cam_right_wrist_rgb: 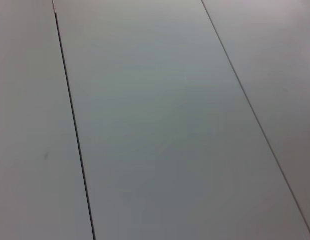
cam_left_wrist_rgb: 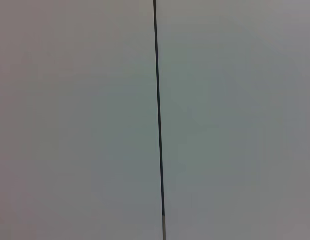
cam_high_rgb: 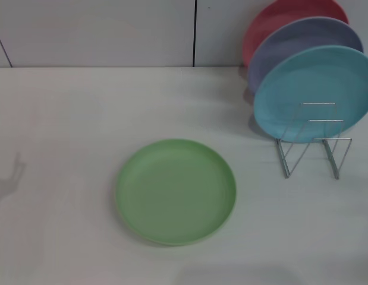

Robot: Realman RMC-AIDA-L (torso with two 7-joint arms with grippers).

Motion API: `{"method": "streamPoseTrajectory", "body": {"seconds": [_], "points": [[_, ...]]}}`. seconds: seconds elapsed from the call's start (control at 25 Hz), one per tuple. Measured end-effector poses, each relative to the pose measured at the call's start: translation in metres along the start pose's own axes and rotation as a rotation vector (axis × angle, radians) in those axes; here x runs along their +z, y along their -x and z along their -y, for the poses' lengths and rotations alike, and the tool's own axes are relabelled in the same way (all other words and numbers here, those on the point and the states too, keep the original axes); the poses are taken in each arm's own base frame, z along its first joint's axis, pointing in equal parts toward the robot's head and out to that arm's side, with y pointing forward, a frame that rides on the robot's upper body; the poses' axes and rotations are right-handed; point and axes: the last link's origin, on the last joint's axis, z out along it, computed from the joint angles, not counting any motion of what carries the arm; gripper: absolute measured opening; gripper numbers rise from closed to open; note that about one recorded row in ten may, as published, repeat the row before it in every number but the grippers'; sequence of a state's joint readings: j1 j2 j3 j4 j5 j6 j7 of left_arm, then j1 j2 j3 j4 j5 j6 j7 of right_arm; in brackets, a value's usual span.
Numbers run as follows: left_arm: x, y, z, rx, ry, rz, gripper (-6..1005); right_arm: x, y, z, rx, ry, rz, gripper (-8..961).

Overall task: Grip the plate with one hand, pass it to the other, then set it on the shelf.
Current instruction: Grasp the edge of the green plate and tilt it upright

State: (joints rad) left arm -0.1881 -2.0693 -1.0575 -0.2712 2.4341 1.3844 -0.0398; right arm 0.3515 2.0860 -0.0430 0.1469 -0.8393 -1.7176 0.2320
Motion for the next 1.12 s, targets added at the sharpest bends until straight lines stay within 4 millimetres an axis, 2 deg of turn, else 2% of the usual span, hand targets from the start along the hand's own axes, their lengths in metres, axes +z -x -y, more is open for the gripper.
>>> {"method": "streamPoseTrajectory", "body": {"seconds": [0.28,0.32,0.52,0.6,0.68,0.8,1.0,1.04,1.12], "points": [[0.0,0.0,-0.002,0.001,0.01,-0.003,870,-0.004,0.0,0.0,0.024,-0.005,-0.004,824],[0.006,0.001,-0.011,0.003,0.055,0.008,870,-0.004,0.0,0.0,0.025,-0.005,-0.004,824],[0.023,0.0,-0.014,-0.035,0.053,0.071,869,-0.002,-0.003,-0.004,0.039,0.001,-0.015,824],[0.036,-0.007,-0.02,-0.011,0.077,0.101,869,-0.002,-0.003,-0.005,0.041,0.003,-0.017,824],[0.055,-0.029,-0.032,0.068,0.139,0.186,869,-0.002,-0.003,-0.006,0.042,0.007,-0.017,825],[0.06,-0.039,-0.034,0.075,0.154,0.237,869,-0.002,-0.003,-0.007,0.045,0.009,-0.013,825],[0.075,-0.076,-0.039,0.066,0.194,0.437,869,-0.001,-0.003,-0.007,0.048,0.01,-0.011,825],[0.076,-0.093,-0.047,0.066,0.229,0.528,869,0.0,-0.003,-0.008,0.05,0.013,-0.009,825],[0.076,-0.098,-0.051,0.066,0.247,0.566,869,0.001,-0.003,-0.009,0.05,0.014,-0.009,825]]}}
